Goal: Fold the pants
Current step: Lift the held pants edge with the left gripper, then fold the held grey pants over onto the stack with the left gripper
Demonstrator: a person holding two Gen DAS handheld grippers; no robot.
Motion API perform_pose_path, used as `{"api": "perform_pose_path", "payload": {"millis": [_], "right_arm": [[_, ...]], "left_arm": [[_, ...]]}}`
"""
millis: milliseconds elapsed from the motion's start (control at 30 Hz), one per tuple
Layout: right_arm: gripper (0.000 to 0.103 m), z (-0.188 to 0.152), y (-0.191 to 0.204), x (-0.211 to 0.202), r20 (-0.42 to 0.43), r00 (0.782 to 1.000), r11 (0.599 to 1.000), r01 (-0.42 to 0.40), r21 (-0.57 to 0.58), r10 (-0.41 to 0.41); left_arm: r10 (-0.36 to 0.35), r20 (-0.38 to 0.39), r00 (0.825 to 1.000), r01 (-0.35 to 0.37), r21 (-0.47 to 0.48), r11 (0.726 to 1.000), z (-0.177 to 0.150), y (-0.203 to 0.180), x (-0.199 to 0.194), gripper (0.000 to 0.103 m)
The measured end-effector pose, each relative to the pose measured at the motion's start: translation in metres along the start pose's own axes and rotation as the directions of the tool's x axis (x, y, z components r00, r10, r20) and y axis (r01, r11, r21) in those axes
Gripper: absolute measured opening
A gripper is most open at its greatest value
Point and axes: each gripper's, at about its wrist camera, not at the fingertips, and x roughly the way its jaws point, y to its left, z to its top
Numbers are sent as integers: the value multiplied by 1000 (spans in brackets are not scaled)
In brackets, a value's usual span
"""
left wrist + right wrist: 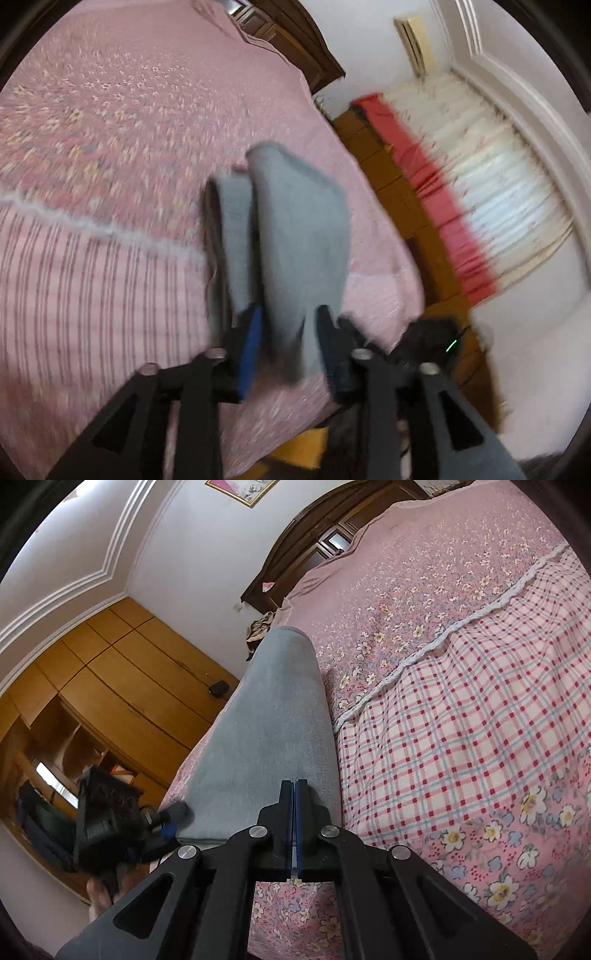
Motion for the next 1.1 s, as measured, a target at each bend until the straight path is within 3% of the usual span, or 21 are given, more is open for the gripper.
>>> {"api": "perform_pose_path", "payload": {"millis": [67,133,233,367,600,733,767,800,867,933,1000,1100], "right_arm": [[2,0,-3,-5,2,1000,1000,-6,5,6],[2,0,-5,-4,3,1000,1000,-10,8,10],[2,-2,-6,-4,3,1000,1000,-6,-2,6],[2,-5,-8,-6,7,1000,1000,-7,-11,7],[2,-13,-15,-6,5,1000,1000,-20,-12,20],[2,-16,-15,-8,6,1000,1000,-19,-11,19],[2,-17,-15,-8,5,1000,1000,-21,-13,21],[2,-18,-16,-9,5,1000,1000,-23,-13,23],[2,-19,-17,-10,6,1000,1000,-30,-9,30],[2,-22,-21,-11,6,999,999,-38,-4,38],[2,-23,-24,-13,7,999,999,-44,-2,44],[2,-25,-25,-15,7,999,999,-53,10,53]], "left_arm": [[-61,1,998,61,-7,998,23,1,4,61],[-94,-54,994,93,-18,995,44,0,17,63],[-86,-136,987,82,-28,996,68,-3,39,63],[29,-183,983,-27,13,1000,81,-12,57,63],[6,-245,969,-1,18,1000,115,-16,105,67],[-36,-293,956,20,-58,998,134,0,135,67],[-46,-284,958,29,-63,998,137,2,136,60],[-43,-255,966,31,-51,998,135,-2,131,45],[-17,-186,982,13,-18,1000,134,-12,117,44],[-50,-91,995,50,1,999,126,-24,94,44],[-46,-16,999,46,19,999,119,-32,73,31],[-12,69,998,11,9,1000,108,-31,44,22]]}}
